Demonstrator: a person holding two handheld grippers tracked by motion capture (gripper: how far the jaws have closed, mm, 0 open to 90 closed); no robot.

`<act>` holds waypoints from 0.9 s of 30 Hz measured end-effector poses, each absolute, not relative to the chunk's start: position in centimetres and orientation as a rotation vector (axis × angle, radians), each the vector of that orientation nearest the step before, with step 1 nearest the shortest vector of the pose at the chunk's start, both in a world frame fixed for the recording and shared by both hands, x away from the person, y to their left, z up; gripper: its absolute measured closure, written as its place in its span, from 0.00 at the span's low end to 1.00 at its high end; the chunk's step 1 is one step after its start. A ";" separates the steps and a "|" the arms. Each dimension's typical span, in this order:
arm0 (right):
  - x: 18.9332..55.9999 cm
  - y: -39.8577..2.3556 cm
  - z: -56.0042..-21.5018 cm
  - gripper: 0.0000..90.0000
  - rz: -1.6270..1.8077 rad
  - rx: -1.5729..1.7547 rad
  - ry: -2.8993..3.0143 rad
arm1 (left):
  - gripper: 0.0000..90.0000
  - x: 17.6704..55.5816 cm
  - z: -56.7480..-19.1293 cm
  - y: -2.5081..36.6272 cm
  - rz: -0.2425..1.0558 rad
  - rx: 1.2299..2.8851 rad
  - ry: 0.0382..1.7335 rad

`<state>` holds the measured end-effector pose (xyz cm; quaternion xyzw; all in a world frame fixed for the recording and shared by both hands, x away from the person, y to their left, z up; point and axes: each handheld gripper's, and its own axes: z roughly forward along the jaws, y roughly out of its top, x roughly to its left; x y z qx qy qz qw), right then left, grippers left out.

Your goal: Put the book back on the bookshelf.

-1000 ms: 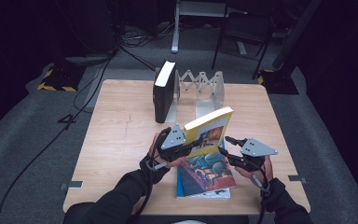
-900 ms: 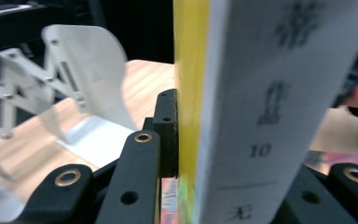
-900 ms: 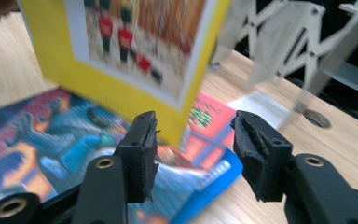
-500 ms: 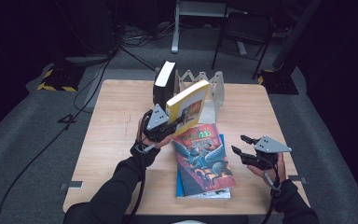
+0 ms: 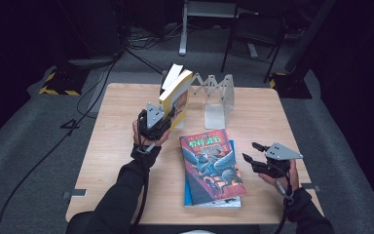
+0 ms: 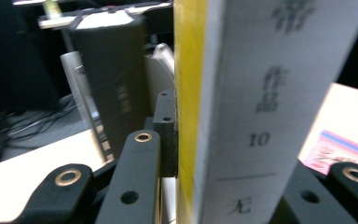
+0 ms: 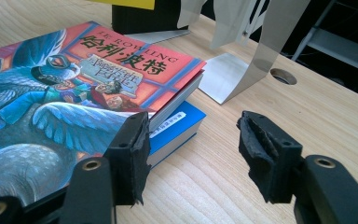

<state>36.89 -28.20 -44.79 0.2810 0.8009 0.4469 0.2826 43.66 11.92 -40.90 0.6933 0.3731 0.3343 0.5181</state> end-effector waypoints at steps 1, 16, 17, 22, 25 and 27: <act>36.9 -28.2 -44.8 0.48 1.200 0.752 2.146 | 0.83 43.7 -41.1 11.9 0.819 1.656 0.924; 36.9 -28.2 -45.0 0.48 1.196 0.757 2.154 | 0.83 45.5 -43.6 9.4 0.866 1.629 1.114; 36.9 -28.2 -45.0 0.48 1.198 0.757 2.154 | 0.83 45.5 -43.6 9.4 0.866 1.629 1.114; 36.9 -28.1 -45.0 0.48 1.201 0.752 2.154 | 0.83 46.1 -44.8 8.9 0.860 1.620 1.139; 36.9 -28.1 -45.0 0.48 1.201 0.753 2.161 | 0.83 46.1 -45.1 8.7 0.868 1.608 1.137; 36.9 -28.1 -45.0 0.48 1.201 0.750 2.162 | 0.83 46.2 -45.3 8.6 0.866 1.608 1.134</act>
